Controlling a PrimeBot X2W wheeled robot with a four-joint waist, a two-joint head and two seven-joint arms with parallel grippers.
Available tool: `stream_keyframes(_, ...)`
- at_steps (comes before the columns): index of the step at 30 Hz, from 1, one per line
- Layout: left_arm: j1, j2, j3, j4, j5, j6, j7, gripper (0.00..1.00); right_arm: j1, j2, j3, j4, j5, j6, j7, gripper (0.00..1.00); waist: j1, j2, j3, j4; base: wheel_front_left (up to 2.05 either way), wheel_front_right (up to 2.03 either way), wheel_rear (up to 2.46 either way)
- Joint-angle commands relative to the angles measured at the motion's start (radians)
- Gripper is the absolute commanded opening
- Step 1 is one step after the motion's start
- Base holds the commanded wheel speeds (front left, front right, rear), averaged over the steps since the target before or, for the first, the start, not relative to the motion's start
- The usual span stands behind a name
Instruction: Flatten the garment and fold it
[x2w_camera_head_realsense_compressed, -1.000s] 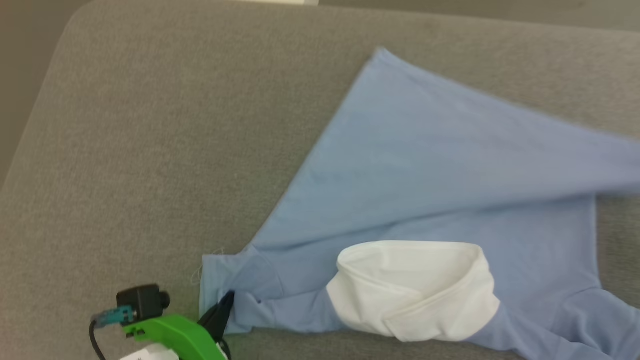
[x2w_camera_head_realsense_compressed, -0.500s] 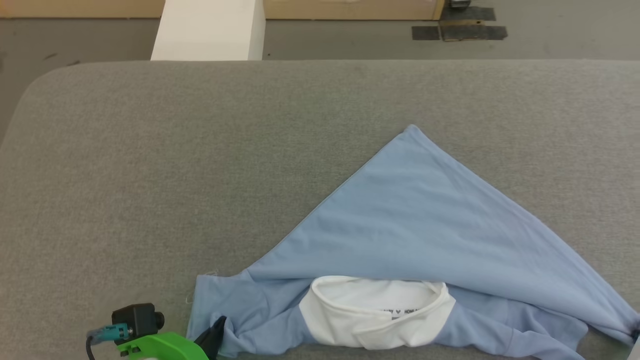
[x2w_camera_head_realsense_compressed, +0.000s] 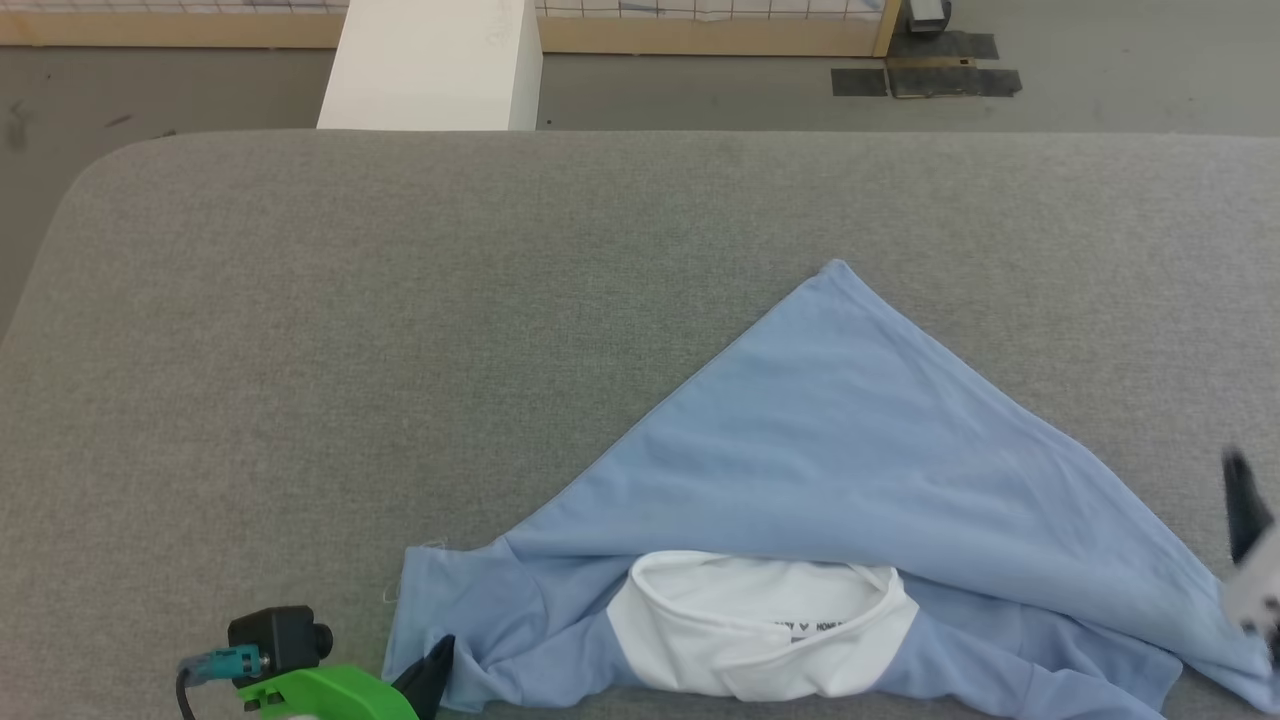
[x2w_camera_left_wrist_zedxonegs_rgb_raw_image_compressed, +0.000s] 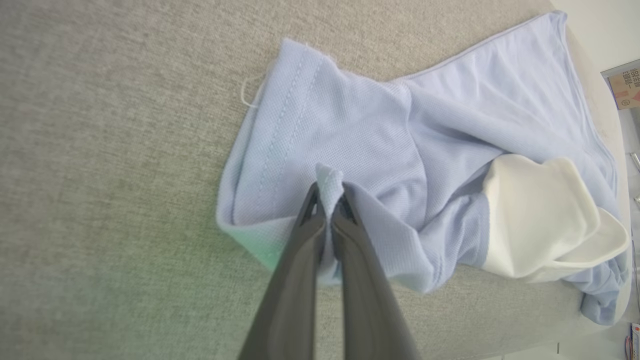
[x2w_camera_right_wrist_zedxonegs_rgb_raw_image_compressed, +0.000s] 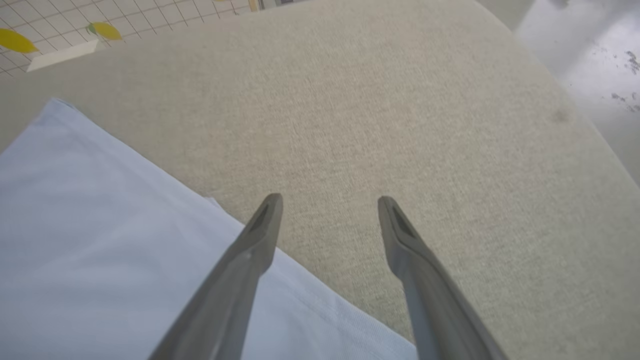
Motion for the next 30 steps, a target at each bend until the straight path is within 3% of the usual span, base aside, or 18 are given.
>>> stream_keyframes(1,-0.007,0.003,-0.002,0.004,-0.004,-0.003,-0.004,0.00,-0.040,-0.026,0.051,-0.010,0.026,-0.001,-0.061,1.00,0.0000,0.0000,0.005,0.005,0.00,0.00,0.00)
stream_keyframes(6,-0.027,0.001,-0.010,0.013,-0.005,-0.008,-0.007,0.00,-0.166,-0.159,0.320,0.029,0.102,-0.001,-0.299,1.00,0.0000,0.0000,0.024,0.020,0.00,0.00,0.00)
stream_keyframes(12,-0.065,-0.006,-0.028,0.026,-0.004,-0.021,-0.009,0.00,-0.368,-0.259,0.584,0.203,0.186,-0.001,-0.366,1.00,0.0000,0.0000,0.056,0.059,0.00,0.00,0.00)
stream_keyframes(20,-0.123,-0.023,-0.056,0.057,-0.004,-0.042,-0.018,0.00,-0.619,-0.310,0.811,0.496,0.249,-0.001,-0.226,1.00,0.0000,0.0000,0.101,0.140,0.00,0.00,0.00)
stream_keyframes(30,-0.161,-0.055,-0.092,0.108,-0.008,-0.068,-0.047,0.00,-0.832,-0.312,0.935,0.720,0.269,-0.001,0.057,1.00,0.0000,0.0000,0.168,0.224,0.00,0.00,0.00)
